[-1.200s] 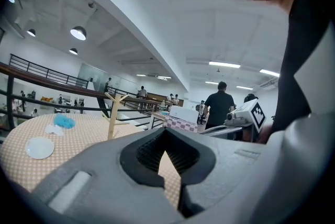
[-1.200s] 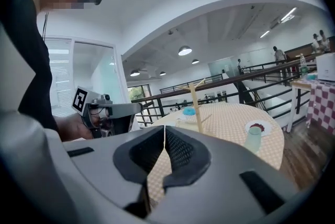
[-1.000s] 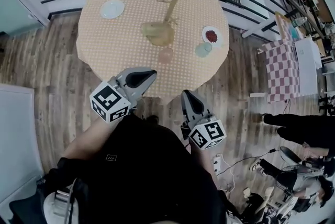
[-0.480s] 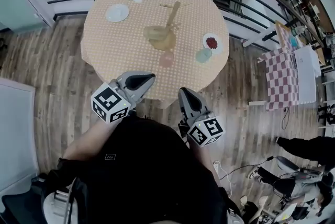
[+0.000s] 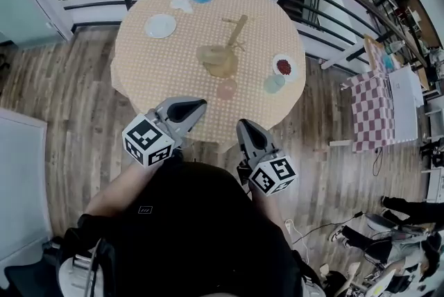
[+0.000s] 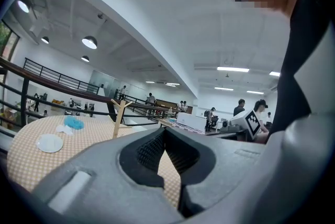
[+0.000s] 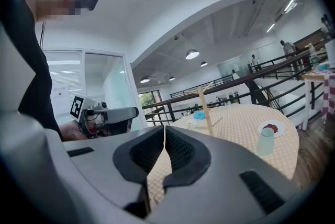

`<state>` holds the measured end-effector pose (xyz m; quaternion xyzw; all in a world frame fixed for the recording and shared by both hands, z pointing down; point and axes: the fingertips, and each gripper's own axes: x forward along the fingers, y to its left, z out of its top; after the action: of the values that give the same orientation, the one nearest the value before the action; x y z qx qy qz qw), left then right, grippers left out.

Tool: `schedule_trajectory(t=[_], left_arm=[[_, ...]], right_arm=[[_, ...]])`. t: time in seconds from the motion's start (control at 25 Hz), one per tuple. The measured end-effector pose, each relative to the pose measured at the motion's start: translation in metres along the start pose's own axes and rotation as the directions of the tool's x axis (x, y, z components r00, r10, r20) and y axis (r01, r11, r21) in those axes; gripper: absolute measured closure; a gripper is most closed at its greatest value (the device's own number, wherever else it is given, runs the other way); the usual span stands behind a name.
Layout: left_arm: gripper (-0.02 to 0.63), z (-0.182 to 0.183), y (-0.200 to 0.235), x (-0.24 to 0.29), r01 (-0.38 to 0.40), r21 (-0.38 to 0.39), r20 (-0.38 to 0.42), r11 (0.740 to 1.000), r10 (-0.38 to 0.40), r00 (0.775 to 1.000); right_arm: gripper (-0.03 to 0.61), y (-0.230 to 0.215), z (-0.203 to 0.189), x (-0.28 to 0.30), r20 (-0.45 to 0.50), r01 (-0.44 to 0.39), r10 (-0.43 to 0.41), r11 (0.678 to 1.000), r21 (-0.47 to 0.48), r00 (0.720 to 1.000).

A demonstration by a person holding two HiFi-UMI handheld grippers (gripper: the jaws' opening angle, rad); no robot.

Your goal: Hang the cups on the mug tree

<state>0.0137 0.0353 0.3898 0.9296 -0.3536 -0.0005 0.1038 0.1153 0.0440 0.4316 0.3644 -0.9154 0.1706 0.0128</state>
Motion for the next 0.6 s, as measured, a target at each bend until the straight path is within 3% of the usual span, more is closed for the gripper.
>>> schedule_trajectory(t=[0.16,0.36,0.6], left_arm=[[0.607,-0.004,0.011,-0.006,0.021,-0.025,-0.011,0.999,-0.021,1.000],[0.607,-0.009,0.026,-0.011,0.038,0.004,-0.033,0.999,-0.038,0.999],[0.607,-0.015,0.044,-0.004,0.024,-0.028,-0.060,0.999,-0.026,0.998]], right_arm=[[0.560,-0.001,-0.005,0.012,-0.031,0.035,-0.036,0.999,-0.008,0.999],[0.558,-0.003,-0.005,0.030,-0.057,0.065,-0.068,0.997,-0.051,0.996],[0.491,-0.014,-0.011,0.043,-0.101,0.066,-0.074,0.994,-0.085,0.992]])
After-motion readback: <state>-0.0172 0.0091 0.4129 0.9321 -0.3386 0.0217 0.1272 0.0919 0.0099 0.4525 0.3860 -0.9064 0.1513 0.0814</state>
